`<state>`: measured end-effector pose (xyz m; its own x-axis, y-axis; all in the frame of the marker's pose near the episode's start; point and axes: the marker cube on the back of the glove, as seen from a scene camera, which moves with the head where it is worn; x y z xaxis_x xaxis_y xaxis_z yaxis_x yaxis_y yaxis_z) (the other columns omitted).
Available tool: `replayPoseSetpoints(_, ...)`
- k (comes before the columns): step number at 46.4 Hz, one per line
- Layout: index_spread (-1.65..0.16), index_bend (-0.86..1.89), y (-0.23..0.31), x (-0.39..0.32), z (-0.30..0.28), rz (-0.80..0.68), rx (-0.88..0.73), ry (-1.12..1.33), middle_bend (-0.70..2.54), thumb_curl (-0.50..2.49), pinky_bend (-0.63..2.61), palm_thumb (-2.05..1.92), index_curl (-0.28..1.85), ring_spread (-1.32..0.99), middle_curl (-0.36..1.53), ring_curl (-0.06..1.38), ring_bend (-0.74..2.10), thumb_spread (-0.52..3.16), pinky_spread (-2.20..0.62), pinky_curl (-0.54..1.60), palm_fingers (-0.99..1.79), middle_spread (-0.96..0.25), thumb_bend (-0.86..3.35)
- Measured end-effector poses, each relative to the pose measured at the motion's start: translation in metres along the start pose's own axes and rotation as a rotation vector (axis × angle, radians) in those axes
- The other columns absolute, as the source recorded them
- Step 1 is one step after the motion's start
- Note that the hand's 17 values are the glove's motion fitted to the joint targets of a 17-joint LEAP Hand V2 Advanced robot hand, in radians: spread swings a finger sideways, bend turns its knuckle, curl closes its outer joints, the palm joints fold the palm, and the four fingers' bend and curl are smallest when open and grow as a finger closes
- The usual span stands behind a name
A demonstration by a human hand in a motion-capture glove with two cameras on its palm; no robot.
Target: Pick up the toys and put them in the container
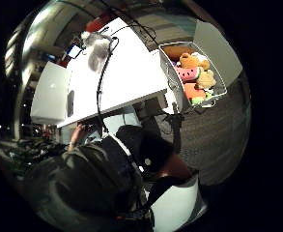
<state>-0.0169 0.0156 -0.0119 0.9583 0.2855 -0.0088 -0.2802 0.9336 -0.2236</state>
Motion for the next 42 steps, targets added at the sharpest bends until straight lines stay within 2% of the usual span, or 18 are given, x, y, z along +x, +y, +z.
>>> replayPoseSetpoints(8, -0.25, 0.17, 0.001, -0.011, -0.007, 0.189, -0.161, -0.026, 0.17, 0.05, 0.58, -0.08, 0.09, -0.11, 0.07, 0.08, 0.27, 0.72, 0.0, 0.19, 0.16, -0.06, -0.06)
replayPoseSetpoints(13, -0.29, 0.18, -0.002, -0.013, -0.01, 0.184, -0.184, -0.012, 0.17, 0.07, 0.62, -0.08, 0.12, -0.13, 0.09, 0.1, 0.3, 0.85, 0.01, 0.22, 0.14, -0.07, -0.06)
replayPoseSetpoints(23, -0.33, 0.18, -0.016, -0.02, -0.007, 0.192, -0.11, -0.045, 0.18, 0.11, 0.65, -0.08, 0.17, -0.15, 0.15, 0.14, 0.35, 0.97, 0.01, 0.25, 0.12, -0.08, -0.06)
replayPoseSetpoints(27, -0.33, 0.18, -0.037, -0.028, -0.005, 0.136, -0.089, -0.067, 0.18, 0.12, 0.66, -0.08, 0.19, -0.16, 0.16, 0.15, 0.37, 0.99, 0.01, 0.26, 0.11, -0.08, -0.06)
replayPoseSetpoints(31, -0.34, 0.17, -0.081, -0.039, 0.006, 0.001, 0.103, -0.11, 0.18, 0.13, 0.67, -0.08, 0.2, -0.16, 0.18, 0.16, 0.4, 1.01, 0.01, 0.27, 0.12, -0.08, -0.06)
replayPoseSetpoints(35, -0.34, 0.17, -0.106, -0.064, 0.011, 0.057, 0.014, -0.171, 0.18, 0.13, 0.69, -0.07, 0.21, -0.17, 0.19, 0.17, 0.45, 1.04, 0.0, 0.28, 0.15, -0.08, -0.05)
replayPoseSetpoints(40, -0.34, 0.14, -0.142, -0.095, 0.019, 0.002, -0.114, -0.258, 0.21, 0.15, 0.73, -0.04, 0.21, -0.19, 0.21, 0.2, 0.51, 1.1, 0.0, 0.29, 0.2, -0.09, -0.04)
replayPoseSetpoints(42, -0.34, 0.13, -0.159, -0.106, 0.024, -0.013, -0.103, -0.282, 0.21, 0.15, 0.76, -0.03, 0.21, -0.19, 0.22, 0.2, 0.52, 1.12, -0.01, 0.3, 0.21, -0.09, -0.03)
